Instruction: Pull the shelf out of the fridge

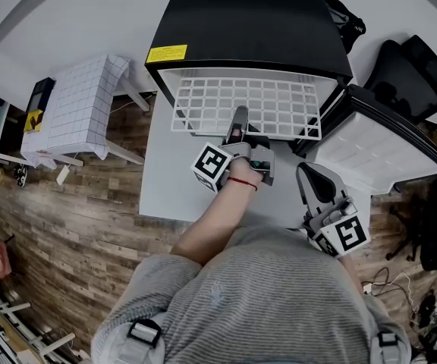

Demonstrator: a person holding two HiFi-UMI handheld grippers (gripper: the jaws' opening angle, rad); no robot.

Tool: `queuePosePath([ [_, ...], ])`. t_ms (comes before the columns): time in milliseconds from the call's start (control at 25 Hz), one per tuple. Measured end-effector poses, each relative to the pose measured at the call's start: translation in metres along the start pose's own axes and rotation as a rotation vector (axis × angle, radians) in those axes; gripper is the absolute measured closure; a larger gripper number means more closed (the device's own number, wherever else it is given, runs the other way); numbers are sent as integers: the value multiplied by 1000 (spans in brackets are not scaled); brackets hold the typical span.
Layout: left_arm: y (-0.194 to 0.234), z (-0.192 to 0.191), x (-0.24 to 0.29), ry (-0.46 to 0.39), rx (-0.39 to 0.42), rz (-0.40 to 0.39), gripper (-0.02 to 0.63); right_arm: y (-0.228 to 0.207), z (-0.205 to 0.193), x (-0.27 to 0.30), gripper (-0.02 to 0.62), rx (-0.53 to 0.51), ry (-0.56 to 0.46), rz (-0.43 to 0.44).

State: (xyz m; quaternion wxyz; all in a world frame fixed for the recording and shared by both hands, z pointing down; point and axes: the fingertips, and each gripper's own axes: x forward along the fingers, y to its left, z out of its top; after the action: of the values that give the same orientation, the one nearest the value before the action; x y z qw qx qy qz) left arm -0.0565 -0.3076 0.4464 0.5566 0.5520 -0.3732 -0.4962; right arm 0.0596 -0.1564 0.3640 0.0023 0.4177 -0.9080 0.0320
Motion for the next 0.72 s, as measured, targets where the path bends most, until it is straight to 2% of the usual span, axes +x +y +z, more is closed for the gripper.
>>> queuePosePath([
  [720,0,-4,-11,4,-3,0,572,1,-2,0,581,0,4,6],
])
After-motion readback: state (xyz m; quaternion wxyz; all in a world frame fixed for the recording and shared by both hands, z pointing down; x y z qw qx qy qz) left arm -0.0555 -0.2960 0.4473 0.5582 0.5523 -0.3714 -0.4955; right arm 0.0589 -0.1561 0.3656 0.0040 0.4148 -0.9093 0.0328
